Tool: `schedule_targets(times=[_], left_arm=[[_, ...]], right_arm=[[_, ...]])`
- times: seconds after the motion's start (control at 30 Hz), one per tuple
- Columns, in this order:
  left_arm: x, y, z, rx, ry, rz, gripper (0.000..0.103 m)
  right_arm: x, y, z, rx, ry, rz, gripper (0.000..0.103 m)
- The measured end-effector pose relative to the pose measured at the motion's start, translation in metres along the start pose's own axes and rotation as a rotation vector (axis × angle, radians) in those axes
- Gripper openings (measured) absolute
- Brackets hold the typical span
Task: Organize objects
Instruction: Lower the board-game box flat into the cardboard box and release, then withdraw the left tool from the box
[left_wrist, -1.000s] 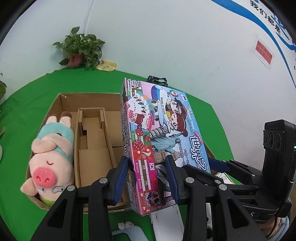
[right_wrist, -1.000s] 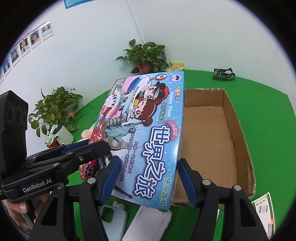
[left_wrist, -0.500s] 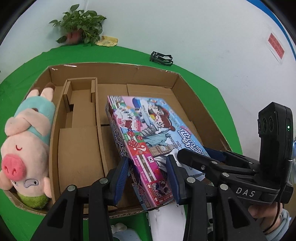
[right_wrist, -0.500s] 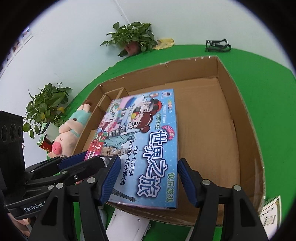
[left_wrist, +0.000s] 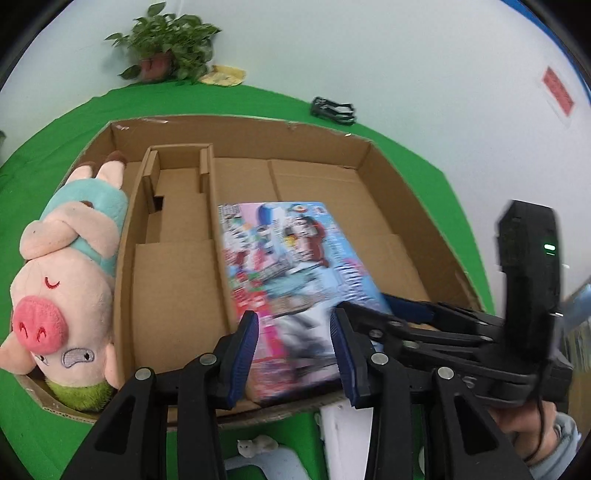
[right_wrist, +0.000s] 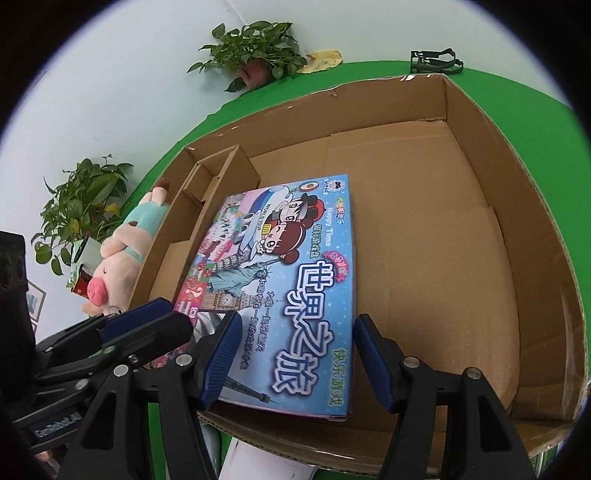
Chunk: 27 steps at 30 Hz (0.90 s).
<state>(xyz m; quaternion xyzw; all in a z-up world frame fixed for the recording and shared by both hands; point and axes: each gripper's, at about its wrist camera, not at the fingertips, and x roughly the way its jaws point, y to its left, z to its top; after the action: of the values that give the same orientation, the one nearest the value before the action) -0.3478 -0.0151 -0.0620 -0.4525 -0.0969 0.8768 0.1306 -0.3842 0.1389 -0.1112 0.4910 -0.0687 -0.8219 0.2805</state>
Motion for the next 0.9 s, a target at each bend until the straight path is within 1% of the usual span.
schedule_targets(times=[0.03,0.13,0.2,0.27,0.4,0.47,0.5,0.53,0.57,0.6,0.63,0.67,0.7,0.73,0.83,0.9], left_arm=[[-0.006,-0.002,-0.002,0.015,-0.012,0.000,0.037],[-0.022,-0.004,-0.009,0.042,-0.052,0.032,0.038],[-0.024,-0.001,-0.012,0.044,-0.051,0.052,0.040],[-0.022,0.008,-0.016,0.032,-0.032,0.094,0.040],[-0.021,0.022,-0.022,-0.019,-0.009,0.096,0.040],[-0.026,0.020,-0.025,-0.005,-0.034,0.108,0.040],[-0.032,0.018,-0.026,0.006,-0.056,0.110,0.046],[-0.040,0.015,-0.028,0.016,-0.094,0.102,0.050],[-0.051,0.012,-0.033,0.026,-0.143,0.093,0.064],[-0.063,0.007,-0.036,0.040,-0.208,0.102,0.080],[-0.078,0.001,-0.041,0.063,-0.289,0.132,0.087],[-0.089,-0.006,-0.045,0.087,-0.347,0.163,0.101],[-0.099,-0.013,-0.050,0.110,-0.394,0.197,0.103],[-0.108,-0.019,-0.055,0.129,-0.426,0.227,0.103],[-0.124,-0.030,-0.066,0.130,-0.445,0.252,0.103],[-0.132,-0.036,-0.070,0.127,-0.458,0.253,0.103]], right_arm=[[0.001,0.002,-0.001,-0.010,0.010,-0.002,0.055],[0.000,0.009,-0.002,-0.041,0.010,-0.031,0.055],[0.001,0.010,-0.003,-0.045,0.006,-0.037,0.055],[0.001,0.011,-0.003,-0.047,0.009,-0.039,0.055],[0.001,0.012,-0.005,-0.060,0.008,-0.046,0.055],[0.002,0.014,-0.006,-0.069,0.005,-0.051,0.056],[0.000,0.016,-0.007,-0.079,-0.001,-0.076,0.063],[-0.005,0.019,-0.009,-0.088,-0.017,-0.117,0.078],[-0.008,0.022,-0.011,-0.093,-0.034,-0.135,0.085],[-0.018,0.025,-0.016,-0.107,-0.080,-0.173,0.089],[-0.024,0.027,-0.020,-0.121,-0.103,-0.204,0.092],[-0.030,0.030,-0.024,-0.138,-0.122,-0.237,0.095],[-0.038,0.033,-0.030,-0.155,-0.145,-0.269,0.103],[-0.047,0.037,-0.036,-0.173,-0.178,-0.302,0.102],[-0.070,0.046,-0.054,-0.217,-0.238,-0.395,0.102],[-0.085,0.049,-0.064,-0.215,-0.272,-0.410,0.102]])
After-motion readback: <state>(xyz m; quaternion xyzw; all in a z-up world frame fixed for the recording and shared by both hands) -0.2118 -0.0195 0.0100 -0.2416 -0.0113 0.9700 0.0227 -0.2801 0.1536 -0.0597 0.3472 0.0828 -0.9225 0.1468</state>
